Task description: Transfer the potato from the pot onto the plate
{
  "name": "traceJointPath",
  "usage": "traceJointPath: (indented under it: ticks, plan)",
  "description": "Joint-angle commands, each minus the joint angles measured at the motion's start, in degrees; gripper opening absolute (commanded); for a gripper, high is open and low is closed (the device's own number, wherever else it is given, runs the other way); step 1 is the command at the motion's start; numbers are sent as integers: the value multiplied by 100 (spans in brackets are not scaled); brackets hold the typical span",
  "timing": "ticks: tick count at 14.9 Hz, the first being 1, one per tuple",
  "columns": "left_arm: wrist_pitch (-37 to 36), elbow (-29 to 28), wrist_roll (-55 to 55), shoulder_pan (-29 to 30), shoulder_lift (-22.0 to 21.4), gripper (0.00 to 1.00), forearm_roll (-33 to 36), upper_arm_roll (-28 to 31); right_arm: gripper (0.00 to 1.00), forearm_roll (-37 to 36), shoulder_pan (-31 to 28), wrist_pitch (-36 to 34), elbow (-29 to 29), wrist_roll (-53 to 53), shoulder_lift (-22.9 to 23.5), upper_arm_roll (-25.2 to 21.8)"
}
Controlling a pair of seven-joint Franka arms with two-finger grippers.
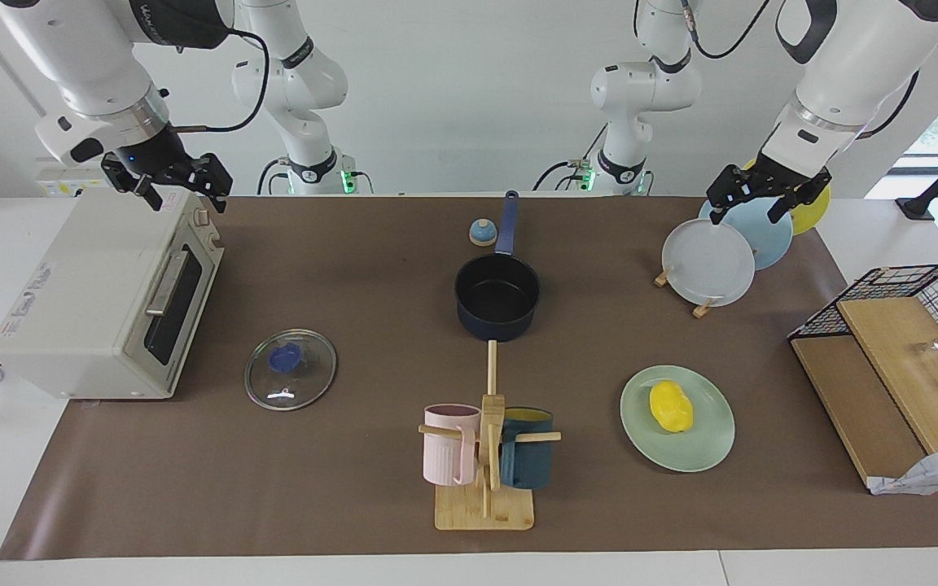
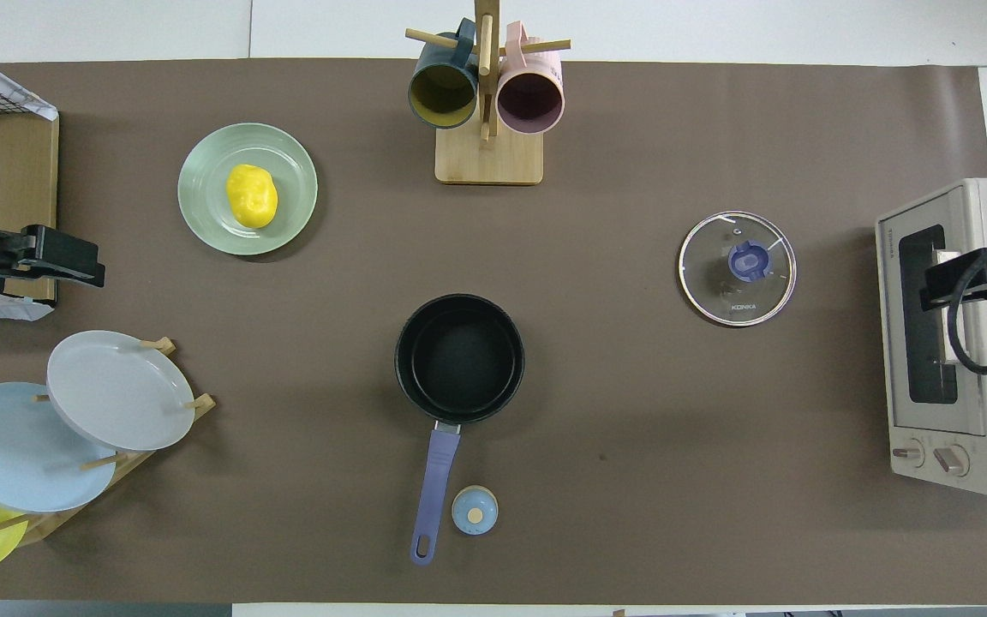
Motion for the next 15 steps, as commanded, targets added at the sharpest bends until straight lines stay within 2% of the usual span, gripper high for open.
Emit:
traceJointPath:
  ticks: [1, 15]
  plan:
    - [-42, 113, 84, 21, 67, 100, 41, -5, 100, 117, -51, 93, -130, -74, -93, 13]
    - [108, 69, 251, 30, 67, 100, -29, -4, 100, 108, -51, 93, -130, -74, -93, 22]
